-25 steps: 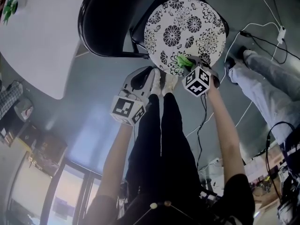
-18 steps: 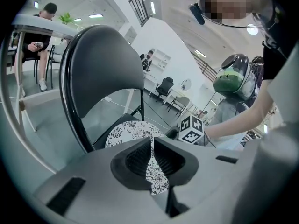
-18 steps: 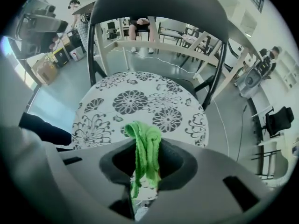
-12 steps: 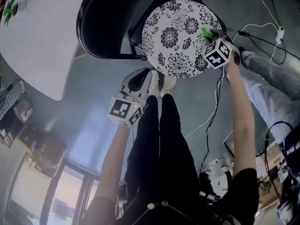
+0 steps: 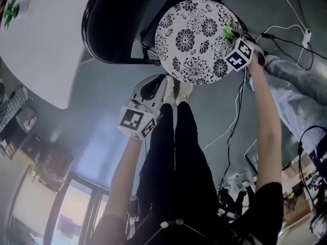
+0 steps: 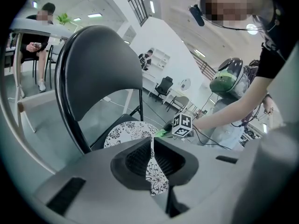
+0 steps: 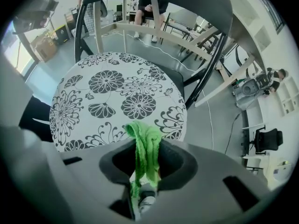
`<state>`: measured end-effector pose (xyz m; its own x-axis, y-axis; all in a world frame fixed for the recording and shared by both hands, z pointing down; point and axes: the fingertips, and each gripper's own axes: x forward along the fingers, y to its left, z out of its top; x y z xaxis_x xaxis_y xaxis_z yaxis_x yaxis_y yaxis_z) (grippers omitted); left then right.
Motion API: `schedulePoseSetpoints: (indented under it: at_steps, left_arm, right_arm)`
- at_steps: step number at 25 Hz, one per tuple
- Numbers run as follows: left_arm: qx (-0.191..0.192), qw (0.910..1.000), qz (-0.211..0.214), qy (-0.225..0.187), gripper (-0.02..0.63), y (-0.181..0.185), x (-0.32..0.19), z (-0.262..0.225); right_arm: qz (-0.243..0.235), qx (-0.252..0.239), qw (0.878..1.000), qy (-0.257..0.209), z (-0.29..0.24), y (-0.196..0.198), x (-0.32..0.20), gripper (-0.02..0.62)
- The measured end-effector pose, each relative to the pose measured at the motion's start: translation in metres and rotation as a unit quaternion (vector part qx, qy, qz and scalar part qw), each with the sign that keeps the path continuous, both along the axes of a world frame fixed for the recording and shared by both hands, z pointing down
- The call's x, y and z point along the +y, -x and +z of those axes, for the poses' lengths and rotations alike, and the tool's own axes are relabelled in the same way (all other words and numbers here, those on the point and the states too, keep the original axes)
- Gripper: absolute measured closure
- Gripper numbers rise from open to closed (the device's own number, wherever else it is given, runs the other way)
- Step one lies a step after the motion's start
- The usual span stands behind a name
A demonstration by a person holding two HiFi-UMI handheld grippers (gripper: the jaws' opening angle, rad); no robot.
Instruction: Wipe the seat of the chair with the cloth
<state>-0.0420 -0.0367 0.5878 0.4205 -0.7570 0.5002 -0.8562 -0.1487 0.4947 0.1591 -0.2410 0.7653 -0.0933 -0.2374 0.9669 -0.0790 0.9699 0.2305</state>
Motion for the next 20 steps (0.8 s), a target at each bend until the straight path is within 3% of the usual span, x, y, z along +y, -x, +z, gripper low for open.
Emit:
schedulePoseSetpoints:
  at_steps: [20]
  left_arm:
    - [0.008, 0.9999, 0.002, -0.014, 0.583, -0.016, -0.008, -0.004]
  right_arm:
    - [0.003, -0.036, 0.994, 0.099, 0.019, -0.014, 0.189, 0.494]
